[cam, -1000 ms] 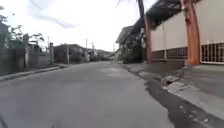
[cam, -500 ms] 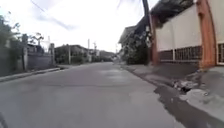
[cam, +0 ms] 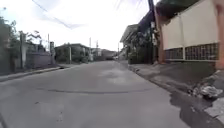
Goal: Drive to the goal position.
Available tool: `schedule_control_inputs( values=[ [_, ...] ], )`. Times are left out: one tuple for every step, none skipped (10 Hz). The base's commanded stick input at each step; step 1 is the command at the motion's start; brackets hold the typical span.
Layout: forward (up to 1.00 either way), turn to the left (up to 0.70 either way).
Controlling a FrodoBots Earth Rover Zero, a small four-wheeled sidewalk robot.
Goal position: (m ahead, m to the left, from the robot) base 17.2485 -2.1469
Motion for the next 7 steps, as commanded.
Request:
schedule_control_inputs(
  values=[
    [1.0,0.0],
    [1.0,0.0],
    [1.0,0.0],
    [1.0,0.0],
    [1.0,0.0],
    [1.0,0.0],
    [1.0,0.0]
  ],
)
